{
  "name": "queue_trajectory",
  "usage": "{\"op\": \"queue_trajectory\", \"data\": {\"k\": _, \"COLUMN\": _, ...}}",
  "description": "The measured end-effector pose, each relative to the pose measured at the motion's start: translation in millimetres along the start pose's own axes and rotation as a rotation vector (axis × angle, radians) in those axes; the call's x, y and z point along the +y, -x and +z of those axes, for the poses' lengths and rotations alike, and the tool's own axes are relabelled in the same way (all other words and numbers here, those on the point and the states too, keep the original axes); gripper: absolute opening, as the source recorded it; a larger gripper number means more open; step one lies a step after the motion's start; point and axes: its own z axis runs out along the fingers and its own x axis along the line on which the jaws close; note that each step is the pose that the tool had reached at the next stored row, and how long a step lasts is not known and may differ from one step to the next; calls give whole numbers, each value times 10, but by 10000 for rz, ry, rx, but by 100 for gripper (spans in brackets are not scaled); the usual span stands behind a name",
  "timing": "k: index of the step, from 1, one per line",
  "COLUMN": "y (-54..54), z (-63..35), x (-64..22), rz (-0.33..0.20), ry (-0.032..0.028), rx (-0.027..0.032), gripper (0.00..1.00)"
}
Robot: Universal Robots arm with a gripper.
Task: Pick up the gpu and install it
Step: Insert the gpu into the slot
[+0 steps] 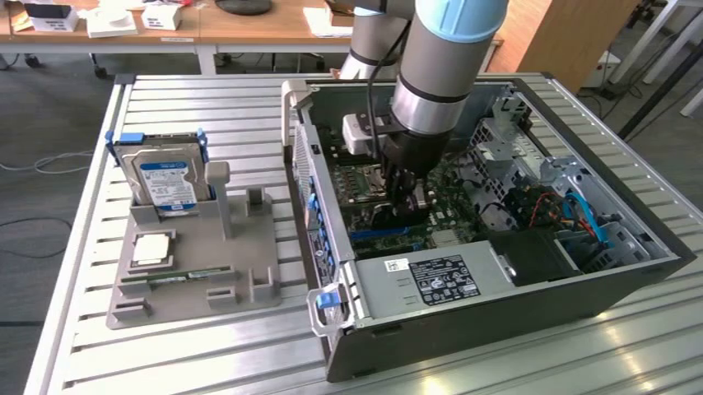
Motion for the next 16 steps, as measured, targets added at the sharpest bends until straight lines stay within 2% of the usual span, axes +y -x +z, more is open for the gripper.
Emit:
{"op": "queue_trajectory", "data": {"k": 13, "y": 0, "z": 7, "x": 5, "rz": 0, "ry": -1, "rx": -3, "gripper": 27}}
{"op": "queue_trajectory", "data": {"k": 15, "y": 2, "z": -15, "x": 4, "rz": 0, "ry": -9, "rx": -16, "gripper": 27}}
{"op": "queue_trajectory", "data": {"k": 16, "y": 2, "z": -42, "x": 4, "rz": 0, "ry": -4, "rx": -4, "gripper": 27}}
